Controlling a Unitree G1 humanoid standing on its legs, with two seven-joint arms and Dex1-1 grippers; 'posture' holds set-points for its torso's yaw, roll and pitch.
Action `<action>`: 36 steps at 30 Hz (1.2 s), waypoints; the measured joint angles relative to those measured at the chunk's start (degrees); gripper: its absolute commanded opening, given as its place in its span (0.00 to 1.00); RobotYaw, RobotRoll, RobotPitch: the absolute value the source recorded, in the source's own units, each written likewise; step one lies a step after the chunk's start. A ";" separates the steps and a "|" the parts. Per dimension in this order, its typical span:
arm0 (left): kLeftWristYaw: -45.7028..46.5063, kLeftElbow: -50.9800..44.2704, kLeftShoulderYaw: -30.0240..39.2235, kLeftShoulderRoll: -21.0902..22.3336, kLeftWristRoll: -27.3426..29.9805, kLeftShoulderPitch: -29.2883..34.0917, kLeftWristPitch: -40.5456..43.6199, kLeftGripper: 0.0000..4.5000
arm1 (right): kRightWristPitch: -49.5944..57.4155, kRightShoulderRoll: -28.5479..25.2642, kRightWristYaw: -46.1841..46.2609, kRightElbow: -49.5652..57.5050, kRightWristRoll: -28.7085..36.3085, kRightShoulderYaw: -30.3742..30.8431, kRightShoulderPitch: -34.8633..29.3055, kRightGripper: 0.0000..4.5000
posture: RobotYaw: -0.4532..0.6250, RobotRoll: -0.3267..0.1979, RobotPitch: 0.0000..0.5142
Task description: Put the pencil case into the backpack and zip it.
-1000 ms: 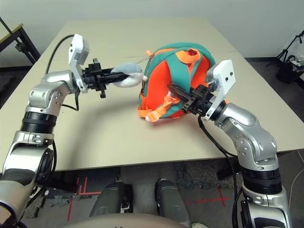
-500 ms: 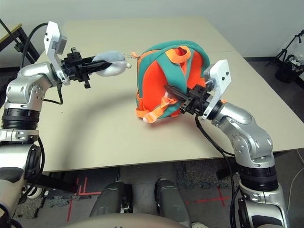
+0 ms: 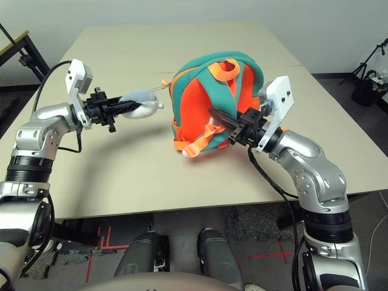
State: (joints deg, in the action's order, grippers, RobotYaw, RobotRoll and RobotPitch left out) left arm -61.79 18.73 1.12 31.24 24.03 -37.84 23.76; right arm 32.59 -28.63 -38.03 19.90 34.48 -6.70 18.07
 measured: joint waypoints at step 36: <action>-7.37 6.91 -9.96 10.35 -8.92 6.76 7.34 1.00 | 1.35 -12.71 -8.66 -0.14 -0.79 -2.17 -5.76 0.96 | 0.47 0.62 0.11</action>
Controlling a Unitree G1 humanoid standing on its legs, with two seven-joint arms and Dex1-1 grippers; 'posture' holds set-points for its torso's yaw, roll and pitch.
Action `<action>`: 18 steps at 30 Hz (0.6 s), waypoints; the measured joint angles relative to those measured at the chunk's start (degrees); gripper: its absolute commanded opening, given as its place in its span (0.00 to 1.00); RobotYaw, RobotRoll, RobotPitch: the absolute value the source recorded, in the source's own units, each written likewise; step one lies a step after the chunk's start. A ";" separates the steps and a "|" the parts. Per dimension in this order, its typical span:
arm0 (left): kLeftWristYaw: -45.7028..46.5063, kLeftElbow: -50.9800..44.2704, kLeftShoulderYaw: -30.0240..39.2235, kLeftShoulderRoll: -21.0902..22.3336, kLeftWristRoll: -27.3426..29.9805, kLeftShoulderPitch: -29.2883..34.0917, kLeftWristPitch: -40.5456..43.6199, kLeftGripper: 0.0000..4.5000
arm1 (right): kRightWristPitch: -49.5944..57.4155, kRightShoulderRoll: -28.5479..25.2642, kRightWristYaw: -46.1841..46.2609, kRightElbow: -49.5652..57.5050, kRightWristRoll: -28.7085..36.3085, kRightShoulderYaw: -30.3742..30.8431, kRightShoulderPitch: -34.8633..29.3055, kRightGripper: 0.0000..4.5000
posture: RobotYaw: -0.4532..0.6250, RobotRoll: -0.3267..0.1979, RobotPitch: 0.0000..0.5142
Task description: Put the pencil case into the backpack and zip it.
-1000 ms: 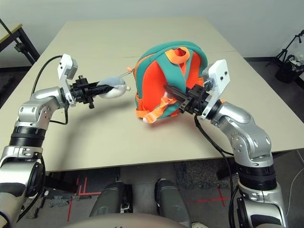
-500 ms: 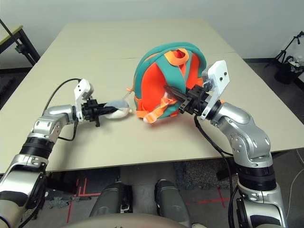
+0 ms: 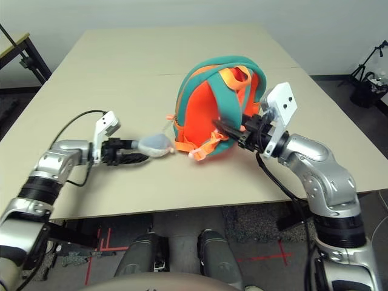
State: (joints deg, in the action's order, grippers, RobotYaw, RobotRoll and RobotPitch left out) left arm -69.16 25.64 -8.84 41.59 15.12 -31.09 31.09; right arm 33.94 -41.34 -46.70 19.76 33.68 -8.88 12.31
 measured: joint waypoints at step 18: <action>36.41 13.45 27.28 -13.70 0.77 4.82 -41.48 1.00 | -22.83 5.56 15.21 -40.92 -9.91 -16.94 4.52 0.99 | 0.52 0.62 0.11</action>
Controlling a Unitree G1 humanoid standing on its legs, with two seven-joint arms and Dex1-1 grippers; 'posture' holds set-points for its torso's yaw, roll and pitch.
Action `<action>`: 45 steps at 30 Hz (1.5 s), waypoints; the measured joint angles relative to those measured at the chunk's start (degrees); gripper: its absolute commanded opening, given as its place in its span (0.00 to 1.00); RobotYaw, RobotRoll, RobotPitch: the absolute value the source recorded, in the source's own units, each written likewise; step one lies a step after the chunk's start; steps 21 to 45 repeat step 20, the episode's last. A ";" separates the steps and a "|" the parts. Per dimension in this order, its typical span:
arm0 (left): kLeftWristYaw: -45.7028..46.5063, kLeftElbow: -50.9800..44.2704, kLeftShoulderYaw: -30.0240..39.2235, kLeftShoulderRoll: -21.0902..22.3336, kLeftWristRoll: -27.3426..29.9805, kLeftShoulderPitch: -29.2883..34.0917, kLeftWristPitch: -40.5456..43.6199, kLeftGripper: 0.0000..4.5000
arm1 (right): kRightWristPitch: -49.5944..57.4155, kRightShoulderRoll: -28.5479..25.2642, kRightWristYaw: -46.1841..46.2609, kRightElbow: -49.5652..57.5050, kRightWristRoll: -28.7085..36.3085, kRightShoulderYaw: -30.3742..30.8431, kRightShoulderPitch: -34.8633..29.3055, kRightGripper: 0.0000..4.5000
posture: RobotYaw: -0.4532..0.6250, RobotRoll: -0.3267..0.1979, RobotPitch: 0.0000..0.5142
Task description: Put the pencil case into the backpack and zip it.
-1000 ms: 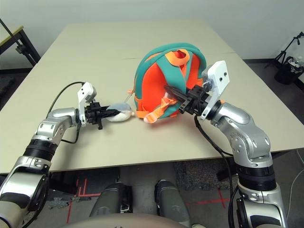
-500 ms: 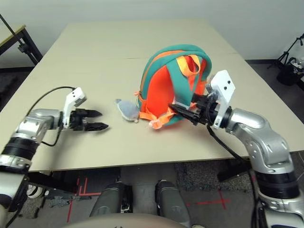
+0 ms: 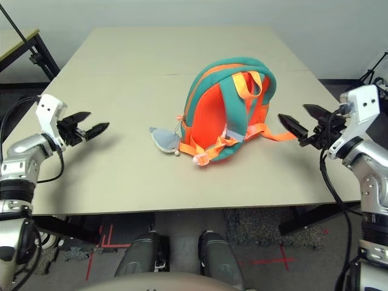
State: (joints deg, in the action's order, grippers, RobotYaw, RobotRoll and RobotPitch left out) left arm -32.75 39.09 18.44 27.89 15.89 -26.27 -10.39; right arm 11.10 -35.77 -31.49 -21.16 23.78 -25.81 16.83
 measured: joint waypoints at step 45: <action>19.64 2.58 4.06 -9.09 -0.51 2.68 -9.71 1.00 | -25.03 2.88 16.66 -31.73 -6.21 -1.78 11.07 0.99 | 0.54 0.62 0.12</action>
